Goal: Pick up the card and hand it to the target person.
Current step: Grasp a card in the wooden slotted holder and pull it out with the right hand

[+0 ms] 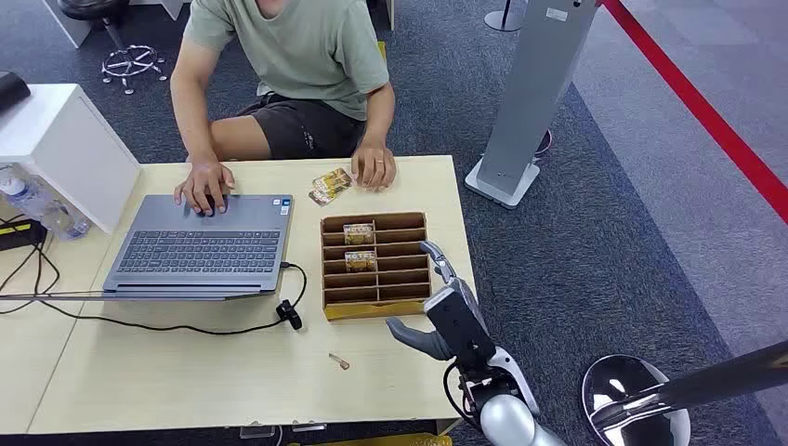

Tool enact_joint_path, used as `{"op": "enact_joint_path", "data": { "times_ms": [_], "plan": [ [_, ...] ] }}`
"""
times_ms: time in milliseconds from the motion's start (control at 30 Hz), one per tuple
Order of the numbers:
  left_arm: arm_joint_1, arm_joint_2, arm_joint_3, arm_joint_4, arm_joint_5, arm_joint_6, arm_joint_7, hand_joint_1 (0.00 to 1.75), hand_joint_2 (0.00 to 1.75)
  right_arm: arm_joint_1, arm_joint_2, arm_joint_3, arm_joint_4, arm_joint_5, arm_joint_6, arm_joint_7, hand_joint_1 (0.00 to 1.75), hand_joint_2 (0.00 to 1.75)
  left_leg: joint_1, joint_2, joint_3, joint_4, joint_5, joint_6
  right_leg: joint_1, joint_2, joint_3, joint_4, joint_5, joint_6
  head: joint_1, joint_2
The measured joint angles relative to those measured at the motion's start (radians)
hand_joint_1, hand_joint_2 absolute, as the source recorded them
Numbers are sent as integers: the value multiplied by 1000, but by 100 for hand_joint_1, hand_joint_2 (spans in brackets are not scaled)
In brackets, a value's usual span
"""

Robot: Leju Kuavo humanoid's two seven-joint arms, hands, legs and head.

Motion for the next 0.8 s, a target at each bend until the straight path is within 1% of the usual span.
{"op": "enact_joint_path", "data": {
  "times_ms": [67,300,467,567,633,700,800],
  "plan": [
    [0,0,0,0,-3,-2,-2,0,175,-18,2,2,7,19,4,22,0,175,0,0,0,0,0,0,0,0,0,0,0,0,0,0],
    [-1,0,-1,0,-20,-6,-11,0,175,-113,20,22,55,161,38,191,0,175,0,0,-2,0,0,0,0,0,-1,1,0,0,1,0],
    [-8,0,-6,0,-38,-11,-10,0,175,-270,66,73,143,337,106,380,0,175,0,1,-3,0,1,0,0,0,-4,2,1,-1,0,0],
    [-8,-1,-8,0,-42,-14,0,0,175,-331,97,101,196,435,132,475,4,175,0,-1,-4,0,2,1,0,-2,-4,2,1,-1,0,0],
    [-8,-1,-8,0,-43,-16,6,0,175,-359,117,118,228,483,143,514,9,175,0,-1,-5,0,2,1,0,-1,-5,2,1,-1,0,0],
    [-8,-1,-8,0,-44,-18,10,0,175,-381,138,133,255,528,149,543,9,175,0,-1,-5,0,2,1,0,-1,-5,2,1,-1,0,0],
    [-8,-1,-8,0,-44,-20,15,0,175,-411,172,155,299,585,156,567,11,175,0,-1,-5,0,2,1,0,-1,-5,2,1,-1,0,0]
  ]
}}
